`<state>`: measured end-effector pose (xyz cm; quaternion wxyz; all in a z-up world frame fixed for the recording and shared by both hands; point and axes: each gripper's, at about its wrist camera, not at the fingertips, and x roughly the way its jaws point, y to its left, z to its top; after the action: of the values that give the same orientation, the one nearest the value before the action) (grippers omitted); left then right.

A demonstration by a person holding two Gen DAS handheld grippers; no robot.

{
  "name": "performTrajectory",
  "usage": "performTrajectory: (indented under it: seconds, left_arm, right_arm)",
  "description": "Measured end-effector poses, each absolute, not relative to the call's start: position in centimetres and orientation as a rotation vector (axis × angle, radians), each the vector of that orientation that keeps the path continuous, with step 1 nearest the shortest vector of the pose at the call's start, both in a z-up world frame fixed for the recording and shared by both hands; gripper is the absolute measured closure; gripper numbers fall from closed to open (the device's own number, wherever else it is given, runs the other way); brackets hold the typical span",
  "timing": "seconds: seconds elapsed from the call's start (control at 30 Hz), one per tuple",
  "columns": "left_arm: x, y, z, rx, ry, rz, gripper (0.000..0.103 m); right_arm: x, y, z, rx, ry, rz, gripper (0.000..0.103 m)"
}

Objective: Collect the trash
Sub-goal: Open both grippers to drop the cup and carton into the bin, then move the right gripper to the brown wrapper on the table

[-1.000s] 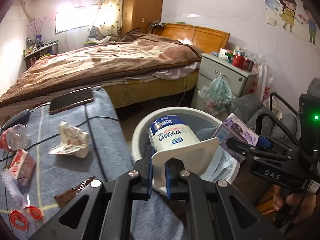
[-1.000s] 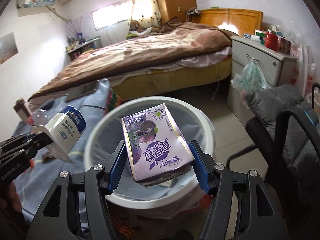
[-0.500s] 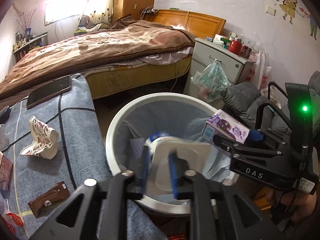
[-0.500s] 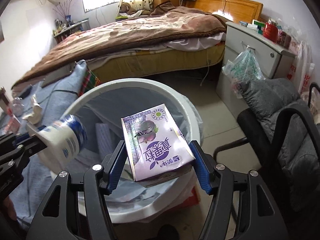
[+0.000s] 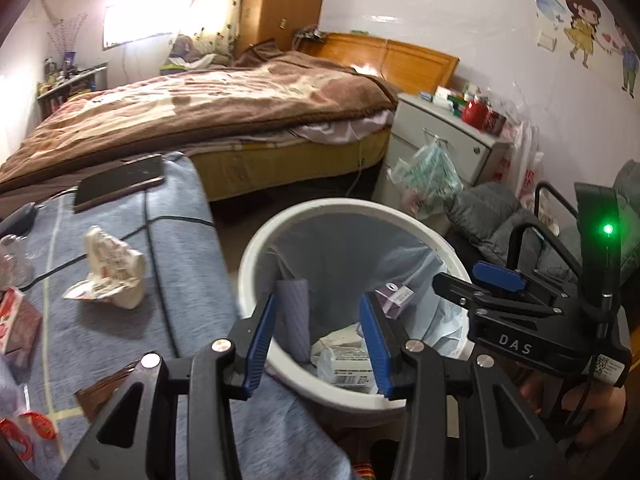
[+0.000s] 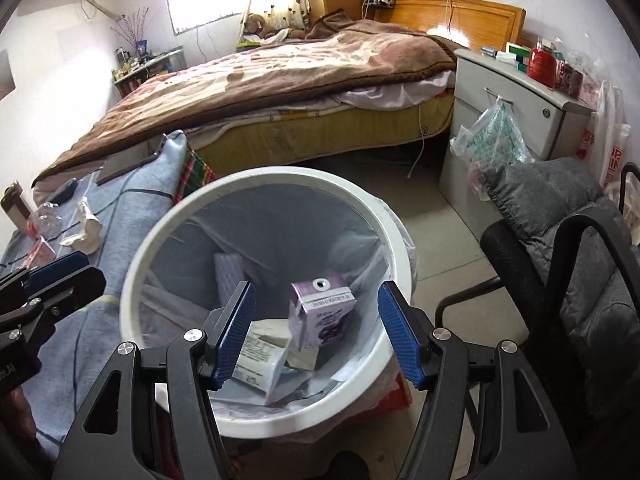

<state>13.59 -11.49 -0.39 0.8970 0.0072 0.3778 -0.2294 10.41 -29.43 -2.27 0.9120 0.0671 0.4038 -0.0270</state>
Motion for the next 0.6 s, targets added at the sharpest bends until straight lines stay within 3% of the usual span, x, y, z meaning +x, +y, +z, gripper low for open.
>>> performTrajectory:
  seconds: [0.6]
  left_arm:
    - [10.1, 0.7, 1.1, -0.075, 0.721, -0.279, 0.056]
  right_arm:
    - [8.7, -22.1, 0.5, 0.118, 0.712, 0.087, 0.038]
